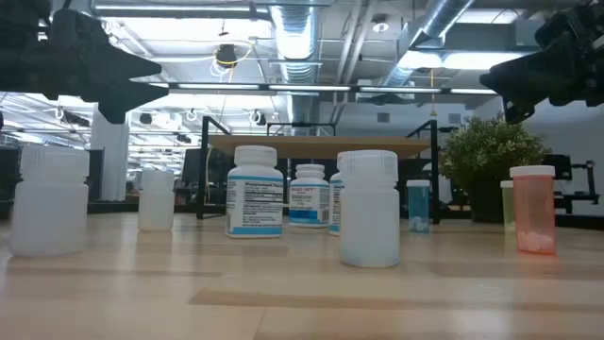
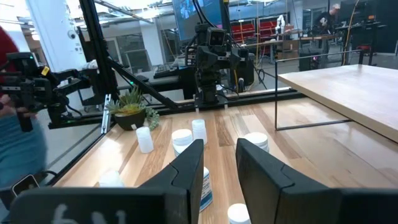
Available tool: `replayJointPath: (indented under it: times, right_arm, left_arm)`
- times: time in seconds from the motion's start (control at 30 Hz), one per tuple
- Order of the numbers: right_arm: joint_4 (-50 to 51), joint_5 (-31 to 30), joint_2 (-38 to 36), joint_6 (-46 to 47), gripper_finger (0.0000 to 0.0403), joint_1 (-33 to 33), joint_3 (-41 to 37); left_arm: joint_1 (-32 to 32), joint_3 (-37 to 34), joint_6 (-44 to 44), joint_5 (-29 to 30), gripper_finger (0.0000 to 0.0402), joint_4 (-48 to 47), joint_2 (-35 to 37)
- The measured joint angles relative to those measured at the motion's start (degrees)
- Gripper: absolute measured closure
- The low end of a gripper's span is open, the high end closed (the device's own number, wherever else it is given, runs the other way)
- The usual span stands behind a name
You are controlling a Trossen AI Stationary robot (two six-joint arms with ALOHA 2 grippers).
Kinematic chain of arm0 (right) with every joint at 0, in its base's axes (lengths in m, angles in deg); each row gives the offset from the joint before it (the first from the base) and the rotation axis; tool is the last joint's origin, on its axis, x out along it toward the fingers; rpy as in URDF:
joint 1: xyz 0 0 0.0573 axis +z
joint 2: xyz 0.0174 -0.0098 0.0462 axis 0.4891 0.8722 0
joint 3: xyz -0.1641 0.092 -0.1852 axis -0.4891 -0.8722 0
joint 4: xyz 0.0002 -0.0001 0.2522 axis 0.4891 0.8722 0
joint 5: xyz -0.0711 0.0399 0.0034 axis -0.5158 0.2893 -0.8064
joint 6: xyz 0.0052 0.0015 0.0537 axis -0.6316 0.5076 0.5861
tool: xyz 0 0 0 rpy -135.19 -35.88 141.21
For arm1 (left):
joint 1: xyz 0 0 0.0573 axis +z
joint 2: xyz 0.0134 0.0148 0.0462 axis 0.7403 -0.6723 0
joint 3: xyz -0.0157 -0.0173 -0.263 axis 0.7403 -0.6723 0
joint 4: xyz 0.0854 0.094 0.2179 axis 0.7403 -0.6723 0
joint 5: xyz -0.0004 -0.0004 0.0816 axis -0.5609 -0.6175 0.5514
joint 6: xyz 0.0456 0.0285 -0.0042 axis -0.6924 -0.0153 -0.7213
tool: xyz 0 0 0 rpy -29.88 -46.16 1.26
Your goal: Pick and place medicine bottles onto shelf by color
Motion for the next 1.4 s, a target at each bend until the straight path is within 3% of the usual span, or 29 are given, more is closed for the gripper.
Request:
replayJointPath:
  times: [0.23,0.4,0.9,1.03,1.2,1.4]
  right_arm:
    - [0.0,0.0,0.0,0.0,0.0284,0.0,0.0]
    - [0.0,0.0,0.0,0.0,0.0284,0.0,0.0]
    - [-1.4,0.0,0.0,-4.9,0.0284,-0.5,0.0]
    - [-6.4,-0.1,0.0,-4.8,0.0284,-0.5,0.2]
    - [-13.9,-0.1,0.0,1.7,0.0284,-0.4,1.2]
    - [-22.6,-0.1,0.0,2.5,0.0284,-0.4,1.3]
  left_arm:
    - [0.0,0.0,3.5,4.9,0.0141,1.4,0.0]
    - [0.0,0.0,6.8,5.1,0.0141,1.5,0.0]
    - [0.0,0.0,10.3,0.1,0.0141,1.2,0.0]
    - [0.0,0.0,13.5,0.1,0.0141,1.4,0.0]
    - [0.0,0.0,19.0,0.2,0.0141,3.4,0.0]
    - [0.0,0.0,19.4,2.4,0.0141,5.7,0.0]
